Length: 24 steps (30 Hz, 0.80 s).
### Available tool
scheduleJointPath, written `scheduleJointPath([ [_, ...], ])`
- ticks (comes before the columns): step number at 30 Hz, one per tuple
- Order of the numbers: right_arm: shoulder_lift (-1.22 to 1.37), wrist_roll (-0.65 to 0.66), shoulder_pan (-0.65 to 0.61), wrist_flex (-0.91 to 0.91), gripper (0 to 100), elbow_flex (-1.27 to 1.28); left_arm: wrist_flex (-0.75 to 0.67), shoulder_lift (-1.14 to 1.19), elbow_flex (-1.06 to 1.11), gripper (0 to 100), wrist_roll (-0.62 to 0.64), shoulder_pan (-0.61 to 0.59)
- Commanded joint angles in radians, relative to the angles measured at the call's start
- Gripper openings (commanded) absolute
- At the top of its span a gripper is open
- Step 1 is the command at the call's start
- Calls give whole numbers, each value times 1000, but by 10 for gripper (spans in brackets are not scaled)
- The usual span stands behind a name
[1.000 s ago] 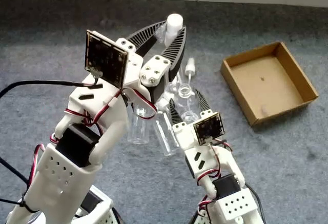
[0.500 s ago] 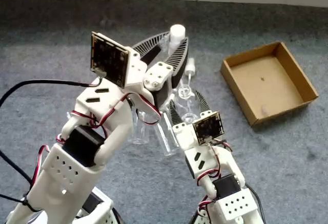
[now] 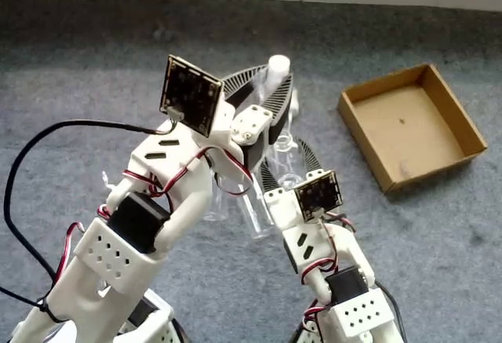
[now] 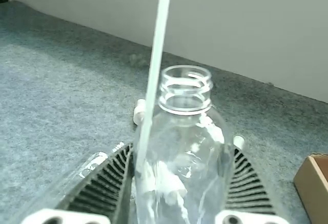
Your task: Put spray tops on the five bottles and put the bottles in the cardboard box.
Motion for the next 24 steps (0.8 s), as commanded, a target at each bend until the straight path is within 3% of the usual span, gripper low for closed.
scheduleJointPath([
  [1, -15, 3, -4, 2, 156, 122, -61, -45, -39, 4, 11, 7],
  [9, -15, 3, -4, 2, 156, 122, -64, -140, -56, 4, 11, -22],
  [14, -15, 3, -4, 2, 156, 122, -158, -147, -16, 4, 14, -76],
  [24, -15, 3, -4, 2, 156, 122, -238, -147, 130, 4, 12, -15],
])
